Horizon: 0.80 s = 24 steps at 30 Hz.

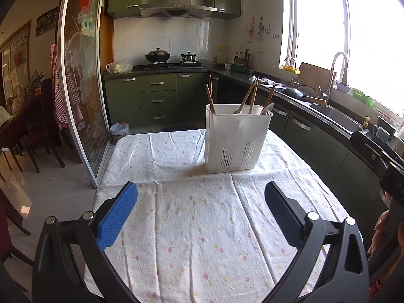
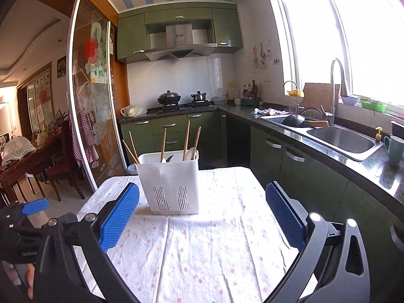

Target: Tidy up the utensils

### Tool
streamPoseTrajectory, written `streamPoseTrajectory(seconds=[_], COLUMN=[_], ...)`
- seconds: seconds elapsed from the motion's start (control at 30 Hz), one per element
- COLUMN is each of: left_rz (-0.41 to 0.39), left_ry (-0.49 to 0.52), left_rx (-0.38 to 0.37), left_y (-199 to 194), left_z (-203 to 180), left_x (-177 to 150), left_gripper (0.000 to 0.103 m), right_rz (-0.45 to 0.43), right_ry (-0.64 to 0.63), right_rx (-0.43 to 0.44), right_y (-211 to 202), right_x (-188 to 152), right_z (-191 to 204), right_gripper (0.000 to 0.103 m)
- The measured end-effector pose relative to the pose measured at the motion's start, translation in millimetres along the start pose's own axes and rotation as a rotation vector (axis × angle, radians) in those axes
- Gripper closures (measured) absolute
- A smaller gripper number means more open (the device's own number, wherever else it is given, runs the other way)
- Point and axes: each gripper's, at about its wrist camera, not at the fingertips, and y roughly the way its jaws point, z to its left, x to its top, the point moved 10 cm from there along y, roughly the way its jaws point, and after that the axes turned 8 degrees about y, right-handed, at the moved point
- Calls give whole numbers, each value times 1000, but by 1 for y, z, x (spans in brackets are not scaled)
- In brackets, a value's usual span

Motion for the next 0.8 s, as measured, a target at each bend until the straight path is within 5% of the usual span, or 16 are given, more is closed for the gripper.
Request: streamPoseTrajectory(seconds=[0.3, 0.8], left_rz=[-50, -67], left_ry=[10, 31], left_rx=[51, 101], left_y=[-23, -33], left_z=[1, 7], left_x=[4, 5], left_gripper=[7, 7], right_rz=[-22, -33], right_ry=[20, 16], right_rx=[-45, -35], right_y=[-28, -17], right_x=[-19, 1], right_z=[-18, -5], right_gripper=[4, 4])
